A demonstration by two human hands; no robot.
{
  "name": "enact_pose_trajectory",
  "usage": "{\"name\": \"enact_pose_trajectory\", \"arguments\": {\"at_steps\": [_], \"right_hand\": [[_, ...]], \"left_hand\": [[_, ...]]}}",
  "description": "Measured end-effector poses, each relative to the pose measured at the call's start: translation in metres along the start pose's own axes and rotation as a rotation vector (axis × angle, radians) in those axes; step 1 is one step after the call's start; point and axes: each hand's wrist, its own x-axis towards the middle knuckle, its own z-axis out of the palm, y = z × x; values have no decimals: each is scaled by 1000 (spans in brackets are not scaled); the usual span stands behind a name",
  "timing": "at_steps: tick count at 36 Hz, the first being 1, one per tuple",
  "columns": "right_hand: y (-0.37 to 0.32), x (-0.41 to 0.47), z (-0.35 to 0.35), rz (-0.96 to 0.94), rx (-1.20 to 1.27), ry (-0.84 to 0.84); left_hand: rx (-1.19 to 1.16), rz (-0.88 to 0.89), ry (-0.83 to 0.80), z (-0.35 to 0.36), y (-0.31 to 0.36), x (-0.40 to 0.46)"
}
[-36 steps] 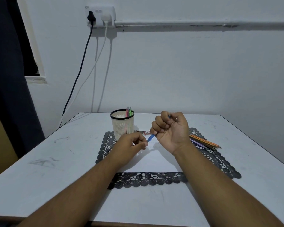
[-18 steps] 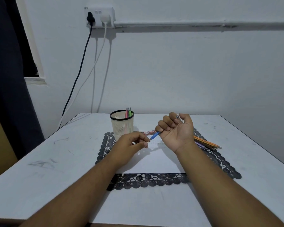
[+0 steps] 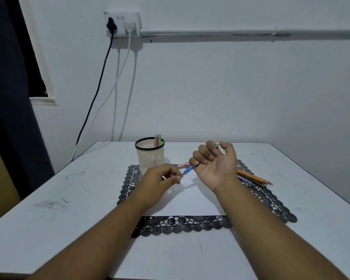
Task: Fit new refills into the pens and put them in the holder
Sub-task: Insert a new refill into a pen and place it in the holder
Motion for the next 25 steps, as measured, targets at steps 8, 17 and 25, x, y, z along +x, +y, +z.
{"name": "enact_pose_trajectory", "arguments": {"at_steps": [8, 17, 25], "right_hand": [[-1, 1, -2, 24, 16, 8], [1, 3, 2, 24, -93, 62], [9, 1, 4, -7, -489, 183]], "left_hand": [[-10, 13, 8, 0, -3, 0], [13, 31, 49, -1, -5, 1], [-14, 22, 115, -2, -8, 4]]}}
